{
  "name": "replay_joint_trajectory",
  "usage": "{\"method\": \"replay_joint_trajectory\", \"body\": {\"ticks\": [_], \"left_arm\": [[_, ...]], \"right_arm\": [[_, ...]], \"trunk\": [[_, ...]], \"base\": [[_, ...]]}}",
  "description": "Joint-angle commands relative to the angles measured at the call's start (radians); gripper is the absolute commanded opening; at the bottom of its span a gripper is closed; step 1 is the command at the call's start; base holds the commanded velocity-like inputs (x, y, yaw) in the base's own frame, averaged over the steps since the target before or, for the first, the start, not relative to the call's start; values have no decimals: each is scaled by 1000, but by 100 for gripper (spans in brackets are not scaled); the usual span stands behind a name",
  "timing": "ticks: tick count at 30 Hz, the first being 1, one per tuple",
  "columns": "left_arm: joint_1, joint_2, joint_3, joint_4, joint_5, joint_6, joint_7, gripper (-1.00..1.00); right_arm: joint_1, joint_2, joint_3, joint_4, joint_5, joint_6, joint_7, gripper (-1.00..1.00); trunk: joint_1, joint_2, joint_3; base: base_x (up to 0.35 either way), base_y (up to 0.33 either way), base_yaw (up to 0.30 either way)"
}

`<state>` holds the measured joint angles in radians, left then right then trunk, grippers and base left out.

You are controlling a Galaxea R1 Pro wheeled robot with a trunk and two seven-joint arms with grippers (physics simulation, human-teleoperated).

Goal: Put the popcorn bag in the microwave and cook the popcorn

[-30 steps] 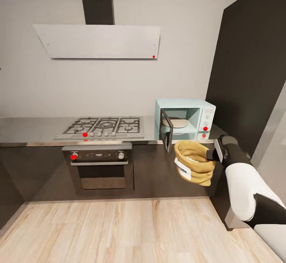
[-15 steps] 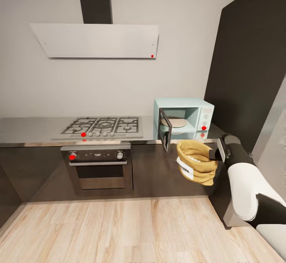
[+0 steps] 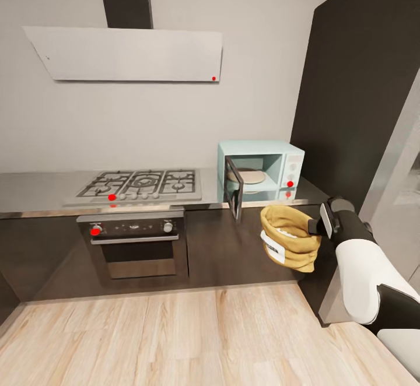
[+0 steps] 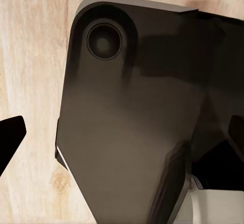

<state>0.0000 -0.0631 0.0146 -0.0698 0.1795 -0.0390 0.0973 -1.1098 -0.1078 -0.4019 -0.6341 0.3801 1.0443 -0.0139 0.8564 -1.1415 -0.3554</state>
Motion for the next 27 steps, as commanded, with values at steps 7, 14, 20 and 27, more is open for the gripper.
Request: {"method": "replay_joint_trajectory", "body": {"ticks": [7,14,20,27], "left_arm": [[0,0,1,-1,6,-2,2,100],[0,-1,1,-1,6,-2,2,100],[0,-1,1,-1,6,-2,1,100],[0,-1,1,-1,6,-2,1,100]], "right_arm": [[-1,2,-1,-1,-1,3,-1,-100],[-1,1,-2,-1,-1,3,-1,-100],[-1,3,0,-1,-1,3,18,-100],[-1,2,1,-1,0,3,72,-100]], "trunk": [[0,-1,-1],[0,-1,-8],[0,-1,-14],[0,-1,-14]], "base": [[0,0,-1],[0,0,0],[0,0,0],[0,0,0]]}}
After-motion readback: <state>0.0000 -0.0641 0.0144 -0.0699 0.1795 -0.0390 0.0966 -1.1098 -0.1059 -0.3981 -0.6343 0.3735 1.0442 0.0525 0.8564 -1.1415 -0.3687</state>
